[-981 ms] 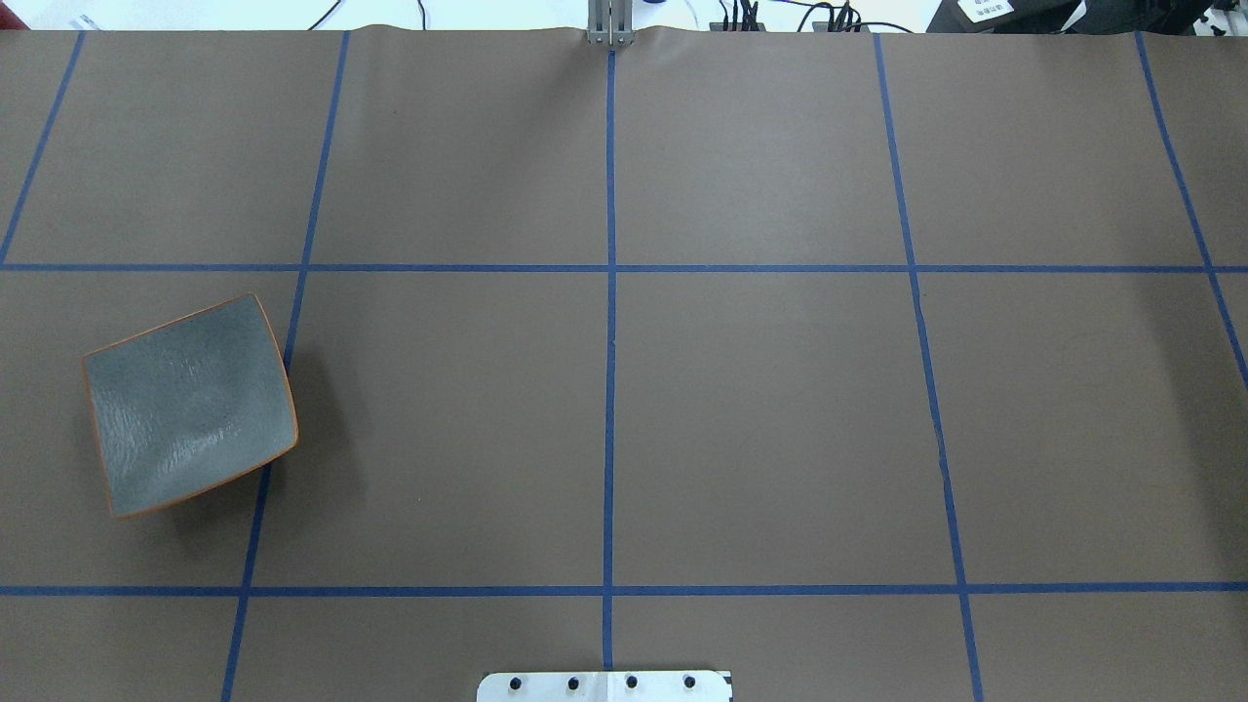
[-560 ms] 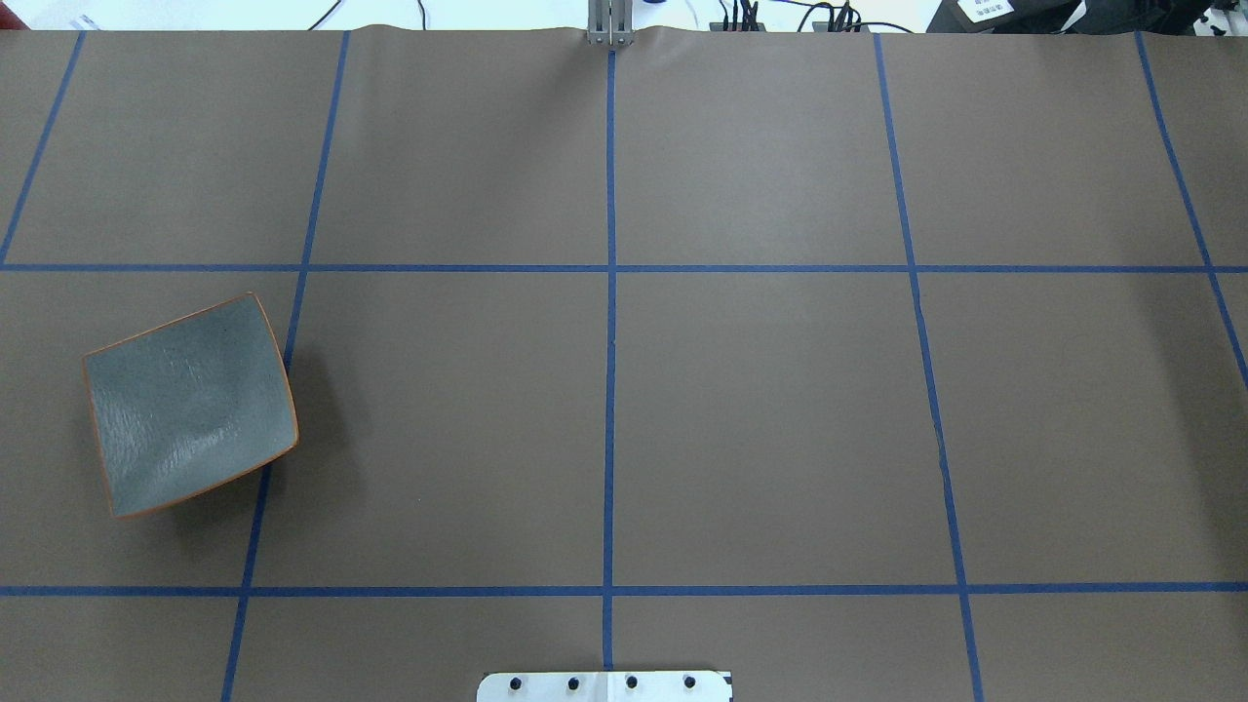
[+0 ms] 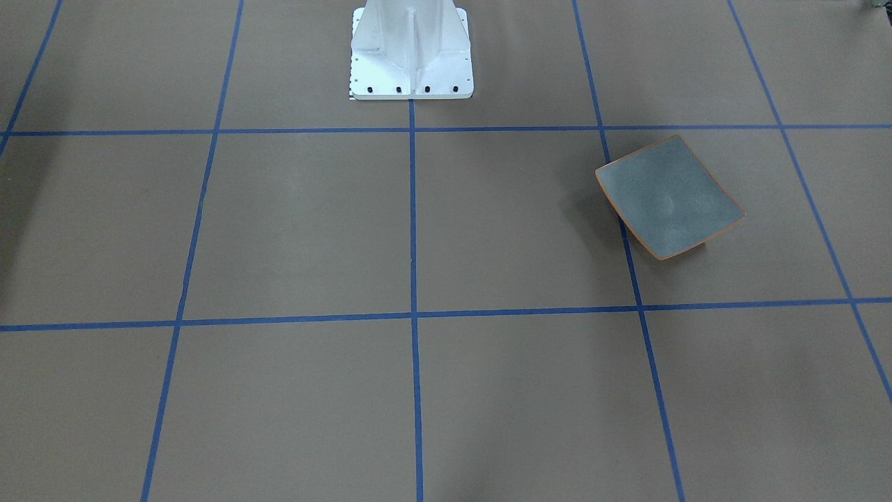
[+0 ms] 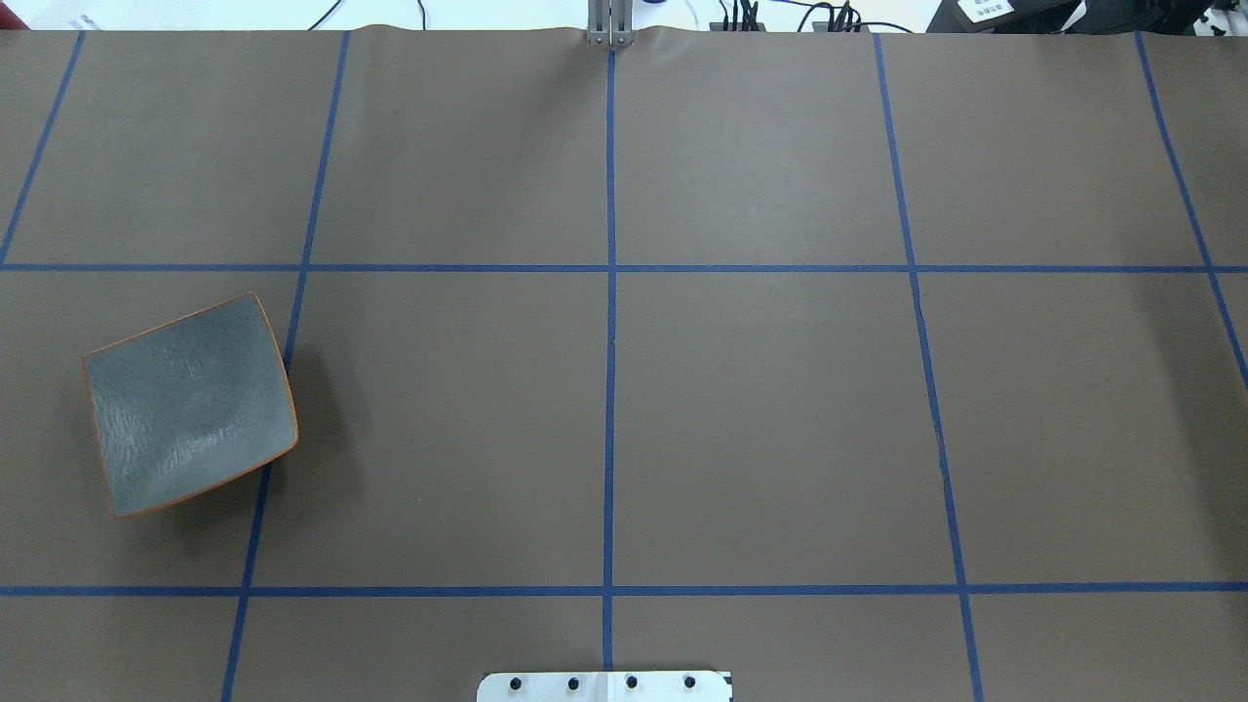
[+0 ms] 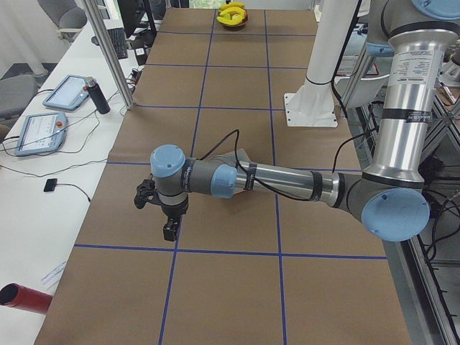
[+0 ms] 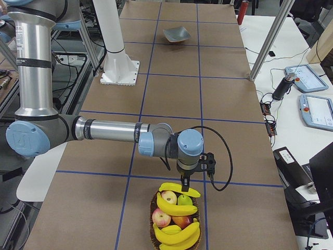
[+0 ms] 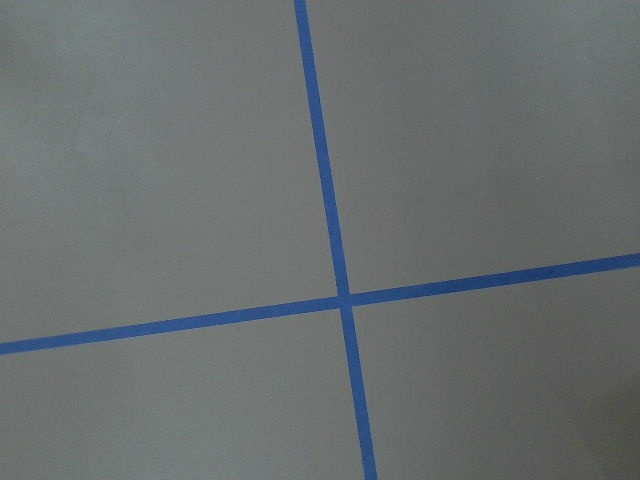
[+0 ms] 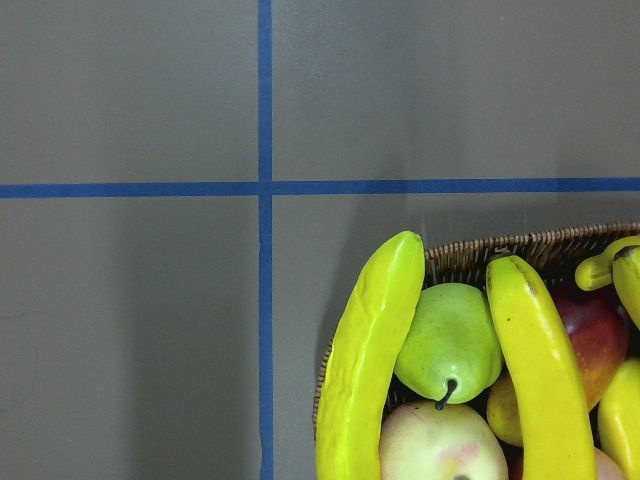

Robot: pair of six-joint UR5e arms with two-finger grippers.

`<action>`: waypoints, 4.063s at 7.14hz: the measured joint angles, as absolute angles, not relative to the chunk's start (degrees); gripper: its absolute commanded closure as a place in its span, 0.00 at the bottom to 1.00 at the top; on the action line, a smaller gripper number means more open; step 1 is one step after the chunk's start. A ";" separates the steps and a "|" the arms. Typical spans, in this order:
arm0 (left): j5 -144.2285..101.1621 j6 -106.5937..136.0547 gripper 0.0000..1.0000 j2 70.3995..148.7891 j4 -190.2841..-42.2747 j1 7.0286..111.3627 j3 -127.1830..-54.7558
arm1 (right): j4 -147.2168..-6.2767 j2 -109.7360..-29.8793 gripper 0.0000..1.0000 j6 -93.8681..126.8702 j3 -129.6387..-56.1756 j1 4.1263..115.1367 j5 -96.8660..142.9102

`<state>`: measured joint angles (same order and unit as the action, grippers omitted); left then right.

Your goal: Transfer all bananas from basket to plate

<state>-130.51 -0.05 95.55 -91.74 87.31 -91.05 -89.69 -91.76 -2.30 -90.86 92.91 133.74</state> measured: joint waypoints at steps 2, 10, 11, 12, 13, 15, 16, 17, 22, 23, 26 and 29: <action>-130.59 -0.06 0.00 95.54 -91.98 87.22 -90.25 | -88.75 -92.31 0.00 -2.03 -91.06 93.15 134.56; -130.69 -0.18 0.00 95.56 -93.07 87.04 -90.67 | -84.25 -91.55 0.01 -7.48 -76.54 93.26 131.08; -130.69 -0.18 0.00 95.59 -93.29 87.00 -90.69 | -83.81 -91.56 0.01 -7.56 -75.53 93.25 131.01; -130.71 -0.16 0.00 95.61 -93.70 86.96 -90.70 | -83.55 -91.60 0.03 -7.59 -74.58 93.22 130.97; -130.75 -0.12 0.00 95.62 -94.04 86.91 -90.70 | -83.48 -91.66 0.14 -7.73 -73.83 93.19 130.98; -130.74 -0.11 0.00 95.62 -94.77 86.86 -90.70 | -83.47 -91.88 0.54 -8.15 -73.07 93.17 131.05; -130.76 -0.14 0.00 95.61 -94.98 86.84 -90.70 | -83.49 -91.93 0.86 -8.20 -73.00 93.17 131.10; -130.77 -0.17 0.00 95.57 -95.05 86.84 -90.70 | -83.49 -91.93 1.00 -8.19 -72.97 93.16 131.15; -132.20 -0.16 0.00 95.60 -95.10 86.84 -90.62 | -83.00 -91.59 1.00 -8.21 -74.21 93.64 131.01; -134.26 -0.12 0.00 95.54 -95.10 86.84 -90.54 | -83.07 -91.59 1.00 -8.36 -75.03 94.89 130.80; -136.89 -0.09 0.00 94.77 -95.20 86.63 -90.46 | -83.77 -90.57 1.00 -10.90 -76.92 100.00 128.02; -136.77 0.03 0.00 96.27 -97.45 86.48 -90.10 | -89.94 -83.53 1.00 -10.62 -80.70 101.23 132.90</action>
